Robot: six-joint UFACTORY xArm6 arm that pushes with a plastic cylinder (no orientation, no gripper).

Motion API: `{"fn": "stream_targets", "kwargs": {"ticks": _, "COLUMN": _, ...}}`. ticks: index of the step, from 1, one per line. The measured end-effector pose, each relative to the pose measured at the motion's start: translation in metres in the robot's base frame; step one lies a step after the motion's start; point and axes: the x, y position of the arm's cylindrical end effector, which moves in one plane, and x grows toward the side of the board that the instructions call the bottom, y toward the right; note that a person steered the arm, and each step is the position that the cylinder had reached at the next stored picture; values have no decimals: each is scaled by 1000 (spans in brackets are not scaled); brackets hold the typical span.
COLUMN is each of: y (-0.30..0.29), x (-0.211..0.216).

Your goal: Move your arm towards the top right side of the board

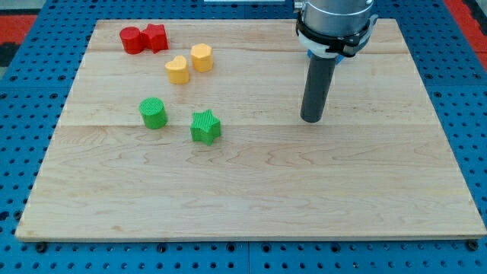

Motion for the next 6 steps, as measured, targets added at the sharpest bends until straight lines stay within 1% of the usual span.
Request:
{"fn": "stream_targets", "kwargs": {"ticks": 3, "y": 5, "x": 3}}
{"fn": "stream_targets", "kwargs": {"ticks": 4, "y": 66, "x": -11}}
{"fn": "stream_targets", "kwargs": {"ticks": 5, "y": 109, "x": -40}}
{"fn": "stream_targets", "kwargs": {"ticks": 6, "y": 132, "x": -105}}
